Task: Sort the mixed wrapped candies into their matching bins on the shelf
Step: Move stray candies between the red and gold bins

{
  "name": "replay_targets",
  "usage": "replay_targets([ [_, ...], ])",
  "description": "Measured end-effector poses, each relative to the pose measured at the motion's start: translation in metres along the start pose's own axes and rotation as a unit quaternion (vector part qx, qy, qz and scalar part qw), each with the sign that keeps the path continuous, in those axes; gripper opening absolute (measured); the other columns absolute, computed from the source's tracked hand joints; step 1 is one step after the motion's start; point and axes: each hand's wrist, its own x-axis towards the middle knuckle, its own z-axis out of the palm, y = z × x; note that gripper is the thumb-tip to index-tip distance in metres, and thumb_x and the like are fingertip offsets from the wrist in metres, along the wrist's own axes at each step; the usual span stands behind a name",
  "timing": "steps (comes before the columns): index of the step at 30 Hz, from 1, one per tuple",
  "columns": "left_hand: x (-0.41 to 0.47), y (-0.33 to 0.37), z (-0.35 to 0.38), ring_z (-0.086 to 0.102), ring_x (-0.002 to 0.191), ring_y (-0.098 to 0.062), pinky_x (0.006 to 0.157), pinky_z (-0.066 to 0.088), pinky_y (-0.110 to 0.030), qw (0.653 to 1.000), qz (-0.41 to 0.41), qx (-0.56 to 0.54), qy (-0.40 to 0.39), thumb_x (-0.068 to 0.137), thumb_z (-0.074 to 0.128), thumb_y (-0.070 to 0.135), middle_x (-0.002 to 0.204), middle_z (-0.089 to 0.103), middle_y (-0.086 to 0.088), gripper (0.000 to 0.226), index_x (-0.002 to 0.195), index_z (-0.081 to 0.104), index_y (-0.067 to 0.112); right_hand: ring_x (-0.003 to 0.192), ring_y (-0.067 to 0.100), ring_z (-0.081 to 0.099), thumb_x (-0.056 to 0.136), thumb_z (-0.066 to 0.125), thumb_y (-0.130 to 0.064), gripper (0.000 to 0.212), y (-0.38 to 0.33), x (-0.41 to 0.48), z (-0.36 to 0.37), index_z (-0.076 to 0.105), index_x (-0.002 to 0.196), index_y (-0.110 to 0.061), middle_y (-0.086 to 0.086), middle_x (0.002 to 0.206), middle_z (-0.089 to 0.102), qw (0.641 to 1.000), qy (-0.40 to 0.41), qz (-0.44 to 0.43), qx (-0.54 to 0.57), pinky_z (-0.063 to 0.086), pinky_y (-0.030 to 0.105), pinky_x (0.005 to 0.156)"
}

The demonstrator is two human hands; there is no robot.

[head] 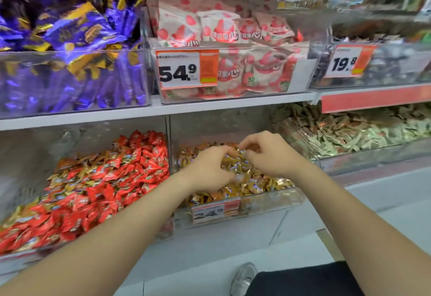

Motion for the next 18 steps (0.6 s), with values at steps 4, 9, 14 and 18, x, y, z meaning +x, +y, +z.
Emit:
replay_targets([
  [4, -0.052, -0.004, -0.025, 0.063, 0.094, -0.022, 0.081, 0.051, -0.037, 0.954, 0.168, 0.232, 0.088, 0.087, 0.058, 0.029, 0.094, 0.069, 0.007, 0.016, 0.098, 0.068, 0.031, 0.088, 0.003, 0.068, 0.098, 0.061, -0.02, 0.025, -0.056, -0.011, -0.006, 0.078, 0.113, -0.03, -0.015, 0.098, 0.076, 0.996, -0.032, -0.08, 0.017, 0.049, 0.016, 0.078],
  [9, -0.11, -0.052, -0.082, 0.056, 0.078, -0.02, 0.07, 0.048, -0.038, 0.931, 0.141, 0.278, 0.189, 0.087, 0.058, 0.044, 0.075, 0.053, 0.009, 0.02, 0.077, 0.06, 0.027, 0.08, 0.008, 0.067, 0.094, 0.058, -0.018, 0.027, -0.134, -0.013, 0.024, 0.075, 0.111, -0.029, -0.007, 0.088, 0.077, 0.987, -0.052, -0.154, 0.008, 0.052, 0.027, 0.08],
  [14, -0.117, -0.128, -0.143, 0.061, 0.067, -0.007, 0.076, 0.053, -0.033, 0.957, -0.051, 0.158, 0.236, 0.086, 0.056, 0.03, 0.074, 0.066, 0.011, 0.017, 0.085, 0.072, 0.026, 0.097, 0.02, 0.065, 0.094, 0.055, -0.01, 0.034, -0.192, 0.005, 0.07, 0.071, 0.12, -0.026, -0.004, 0.096, 0.072, 0.98, -0.036, -0.198, -0.003, 0.048, 0.03, 0.086],
  [18, -0.124, -0.169, -0.165, 0.07, 0.085, -0.017, 0.089, 0.052, -0.028, 0.965, -0.171, 0.15, 0.133, 0.093, 0.057, 0.01, 0.095, 0.072, -0.001, 0.03, 0.118, 0.073, 0.016, 0.114, 0.026, 0.062, 0.092, 0.053, -0.002, 0.043, -0.211, 0.036, 0.099, 0.068, 0.125, -0.024, 0.002, 0.114, 0.073, 0.974, -0.056, -0.214, -0.037, 0.051, 0.038, 0.1],
])
